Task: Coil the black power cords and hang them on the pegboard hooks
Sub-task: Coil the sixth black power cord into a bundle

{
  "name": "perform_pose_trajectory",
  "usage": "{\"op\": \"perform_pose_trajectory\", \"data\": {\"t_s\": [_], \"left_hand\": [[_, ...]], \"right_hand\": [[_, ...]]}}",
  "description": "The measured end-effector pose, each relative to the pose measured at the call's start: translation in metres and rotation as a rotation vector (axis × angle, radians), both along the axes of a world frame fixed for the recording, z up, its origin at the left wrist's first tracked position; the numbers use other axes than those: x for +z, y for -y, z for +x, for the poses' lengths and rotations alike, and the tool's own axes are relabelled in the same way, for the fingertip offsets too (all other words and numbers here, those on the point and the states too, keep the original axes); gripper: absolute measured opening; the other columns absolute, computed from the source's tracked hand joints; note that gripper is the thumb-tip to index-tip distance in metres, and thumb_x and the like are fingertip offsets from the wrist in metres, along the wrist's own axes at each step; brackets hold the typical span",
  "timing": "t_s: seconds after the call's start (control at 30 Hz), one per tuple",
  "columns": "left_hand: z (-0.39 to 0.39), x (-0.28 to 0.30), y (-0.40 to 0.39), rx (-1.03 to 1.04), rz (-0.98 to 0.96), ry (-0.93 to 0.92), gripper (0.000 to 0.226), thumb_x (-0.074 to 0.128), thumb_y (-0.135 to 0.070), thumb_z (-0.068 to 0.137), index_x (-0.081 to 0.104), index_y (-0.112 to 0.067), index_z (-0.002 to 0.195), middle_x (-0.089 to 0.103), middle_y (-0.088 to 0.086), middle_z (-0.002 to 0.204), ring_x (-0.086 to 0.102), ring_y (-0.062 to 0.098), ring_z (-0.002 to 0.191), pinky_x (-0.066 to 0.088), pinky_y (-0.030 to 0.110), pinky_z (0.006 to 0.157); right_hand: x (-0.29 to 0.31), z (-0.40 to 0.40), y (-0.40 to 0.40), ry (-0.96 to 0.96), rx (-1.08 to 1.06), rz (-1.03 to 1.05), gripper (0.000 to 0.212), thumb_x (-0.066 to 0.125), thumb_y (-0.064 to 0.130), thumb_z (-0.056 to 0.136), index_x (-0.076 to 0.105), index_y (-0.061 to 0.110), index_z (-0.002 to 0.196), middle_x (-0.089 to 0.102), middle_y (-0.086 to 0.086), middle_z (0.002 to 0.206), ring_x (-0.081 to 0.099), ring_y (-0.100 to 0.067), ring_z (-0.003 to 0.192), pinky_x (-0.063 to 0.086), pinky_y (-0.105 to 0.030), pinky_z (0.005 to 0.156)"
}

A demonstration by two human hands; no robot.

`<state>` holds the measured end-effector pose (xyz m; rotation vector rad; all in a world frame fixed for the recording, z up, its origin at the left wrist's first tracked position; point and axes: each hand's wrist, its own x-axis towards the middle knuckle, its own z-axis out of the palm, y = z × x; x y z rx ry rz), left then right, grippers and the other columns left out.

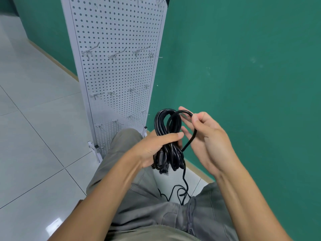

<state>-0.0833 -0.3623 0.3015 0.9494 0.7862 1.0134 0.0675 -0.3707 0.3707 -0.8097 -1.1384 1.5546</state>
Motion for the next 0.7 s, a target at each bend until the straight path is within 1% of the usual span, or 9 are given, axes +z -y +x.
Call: {"op": "perform_pose_trajectory", "data": {"t_s": [0.1, 0.17, 0.27, 0.33, 0.43, 0.47, 0.53, 0.6, 0.7], "left_hand": [[-0.003, 0.001, 0.001, -0.006, 0.016, 0.013, 0.045, 0.08, -0.033, 0.085, 0.071, -0.003, 0.118, 0.067, 0.017, 0.116, 0.061, 0.033, 0.109, 0.047, 0.054, 0.106], [-0.004, 0.005, 0.004, -0.032, 0.058, -0.007, 0.04, 0.076, -0.026, 0.091, 0.069, -0.006, 0.126, 0.069, 0.014, 0.129, 0.064, 0.028, 0.123, 0.049, 0.049, 0.11], [-0.005, 0.012, 0.009, -0.081, 0.079, -0.009, 0.04, 0.067, -0.021, 0.09, 0.066, -0.005, 0.126, 0.074, 0.013, 0.122, 0.071, 0.025, 0.114, 0.058, 0.038, 0.098], [-0.005, 0.01, 0.01, -0.123, 0.099, -0.012, 0.032, 0.07, -0.02, 0.094, 0.066, -0.003, 0.121, 0.075, 0.015, 0.116, 0.072, 0.027, 0.109, 0.057, 0.04, 0.099], [-0.001, 0.009, 0.013, -0.19, 0.113, -0.029, 0.013, 0.067, -0.017, 0.093, 0.07, -0.005, 0.096, 0.073, 0.017, 0.097, 0.071, 0.032, 0.102, 0.058, 0.043, 0.094], [0.001, 0.009, 0.014, -0.199, 0.113, -0.022, 0.01, 0.067, -0.017, 0.093, 0.071, -0.008, 0.09, 0.071, 0.016, 0.091, 0.072, 0.033, 0.098, 0.059, 0.044, 0.09], [0.009, 0.011, 0.015, -0.163, 0.092, 0.003, 0.013, 0.068, -0.02, 0.091, 0.074, -0.018, 0.08, 0.066, 0.011, 0.079, 0.072, 0.032, 0.085, 0.06, 0.042, 0.078], [0.015, 0.012, 0.016, -0.09, 0.071, 0.035, 0.013, 0.071, -0.025, 0.088, 0.074, -0.025, 0.075, 0.064, 0.009, 0.07, 0.07, 0.029, 0.073, 0.06, 0.037, 0.069], [0.019, 0.013, 0.016, -0.024, 0.072, 0.034, 0.013, 0.078, -0.029, 0.088, 0.073, -0.024, 0.077, 0.063, 0.01, 0.066, 0.069, 0.03, 0.066, 0.058, 0.035, 0.061]], "right_hand": [[0.007, -0.002, 0.0, -0.056, 0.097, -0.077, 0.018, 0.053, 0.014, 0.102, 0.052, 0.016, 0.084, 0.071, -0.006, 0.122, 0.064, -0.021, 0.094, 0.048, -0.029, 0.072], [0.014, -0.002, 0.003, -0.006, 0.117, -0.1, 0.016, 0.053, 0.015, 0.101, 0.055, 0.015, 0.084, 0.074, -0.001, 0.099, 0.066, -0.013, 0.074, 0.049, -0.022, 0.059], [0.02, -0.002, 0.005, 0.115, 0.143, -0.138, 0.007, 0.057, 0.018, 0.098, 0.059, 0.014, 0.092, 0.072, 0.001, 0.084, 0.062, -0.014, 0.064, 0.047, -0.023, 0.05], [0.019, -0.001, 0.001, 0.195, 0.123, -0.165, 0.012, 0.067, 0.022, 0.091, 0.063, 0.015, 0.1, 0.068, -0.003, 0.093, 0.058, -0.017, 0.074, 0.045, -0.025, 0.046], [0.016, 0.004, -0.01, 0.301, 0.09, -0.179, 0.03, 0.08, 0.028, 0.079, 0.069, 0.014, 0.104, 0.067, -0.007, 0.101, 0.053, -0.021, 0.101, 0.043, -0.023, 0.04], [0.015, 0.005, -0.013, 0.318, 0.112, -0.176, 0.039, 0.082, 0.029, 0.078, 0.07, 0.01, 0.109, 0.067, -0.009, 0.1, 0.051, -0.026, 0.102, 0.045, -0.023, 0.04], [0.016, 0.007, -0.015, 0.308, 0.153, -0.179, 0.048, 0.082, 0.029, 0.076, 0.068, 0.005, 0.114, 0.067, -0.013, 0.095, 0.055, -0.03, 0.087, 0.046, -0.031, 0.043], [0.016, 0.008, -0.014, 0.265, 0.173, -0.176, 0.039, 0.08, 0.025, 0.077, 0.068, 0.008, 0.11, 0.068, -0.01, 0.087, 0.06, -0.028, 0.067, 0.041, -0.037, 0.047], [0.016, 0.007, -0.011, 0.218, 0.175, -0.159, 0.035, 0.069, 0.024, 0.084, 0.07, 0.011, 0.116, 0.071, -0.008, 0.088, 0.063, -0.028, 0.064, 0.038, -0.035, 0.048]]}}
